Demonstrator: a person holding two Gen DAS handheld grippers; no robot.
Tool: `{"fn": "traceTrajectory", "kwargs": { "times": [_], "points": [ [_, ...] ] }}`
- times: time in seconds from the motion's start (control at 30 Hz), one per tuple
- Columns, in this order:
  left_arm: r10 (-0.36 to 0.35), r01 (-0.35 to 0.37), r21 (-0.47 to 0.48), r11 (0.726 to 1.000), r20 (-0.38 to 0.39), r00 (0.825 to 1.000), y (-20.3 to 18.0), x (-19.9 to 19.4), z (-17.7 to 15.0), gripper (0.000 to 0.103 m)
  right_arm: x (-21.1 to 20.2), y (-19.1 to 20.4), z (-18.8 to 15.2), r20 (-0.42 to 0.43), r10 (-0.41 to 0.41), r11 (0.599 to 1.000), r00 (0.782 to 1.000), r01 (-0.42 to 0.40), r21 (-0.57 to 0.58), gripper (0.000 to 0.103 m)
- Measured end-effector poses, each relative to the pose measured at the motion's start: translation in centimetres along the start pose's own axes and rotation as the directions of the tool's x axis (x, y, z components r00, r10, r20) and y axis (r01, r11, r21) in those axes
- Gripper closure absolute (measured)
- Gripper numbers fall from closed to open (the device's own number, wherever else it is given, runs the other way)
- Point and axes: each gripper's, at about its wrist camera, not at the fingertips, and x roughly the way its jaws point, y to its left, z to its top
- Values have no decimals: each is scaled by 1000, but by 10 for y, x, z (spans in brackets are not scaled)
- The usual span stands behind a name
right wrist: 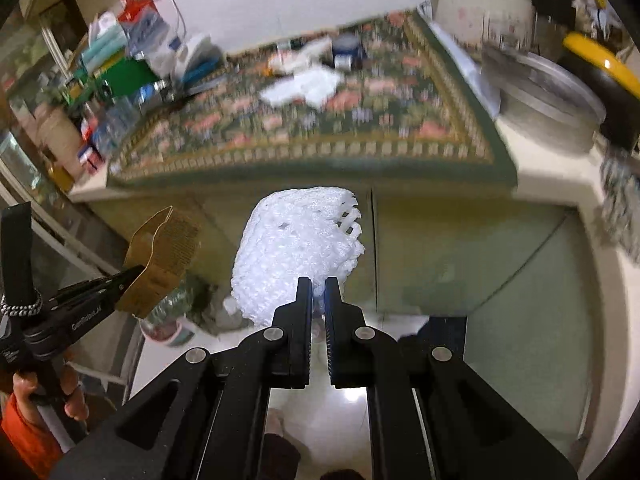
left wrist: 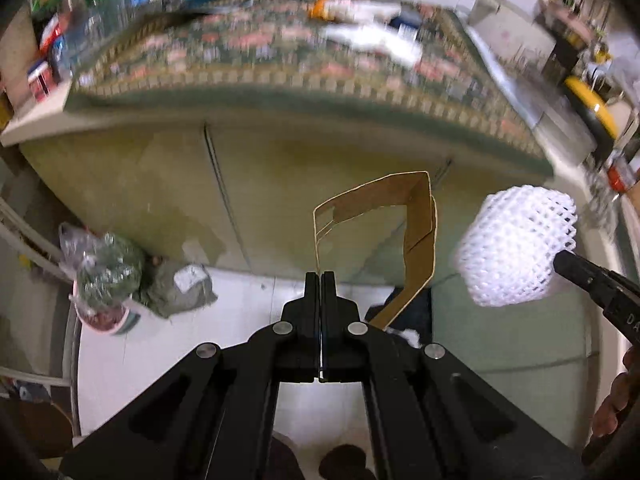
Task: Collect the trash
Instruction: 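Carry the tag and foam net down over the white floor bucket, then open the left gripper over the bucket while the right releases the foam net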
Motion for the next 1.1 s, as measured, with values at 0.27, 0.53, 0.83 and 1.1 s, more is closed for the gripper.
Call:
{"fn": "traceTrajectory", "kwargs": {
  "times": [0.27, 0.53, 0.83, 1.1],
  "points": [
    [36, -28, 76, 997, -104, 994, 17, 117, -56, 103, 118, -10, -55, -104, -51, 998, 993, 54, 33, 97],
    [51, -38, 75, 996, -170, 984, 68, 243, -106, 103, 275, -24, -113, -203, -63, 993, 977, 81, 80, 97],
    [79, -60, 95, 994, -200, 977, 92, 338, -132, 103, 392, -35, -158, -296, 18, 994, 955, 13, 105, 93],
    [61, -29, 135, 990, -235, 970, 72, 383, -138, 103, 405, -37, -164, -303, 6, 989, 953, 39, 141, 61]
  ]
}}
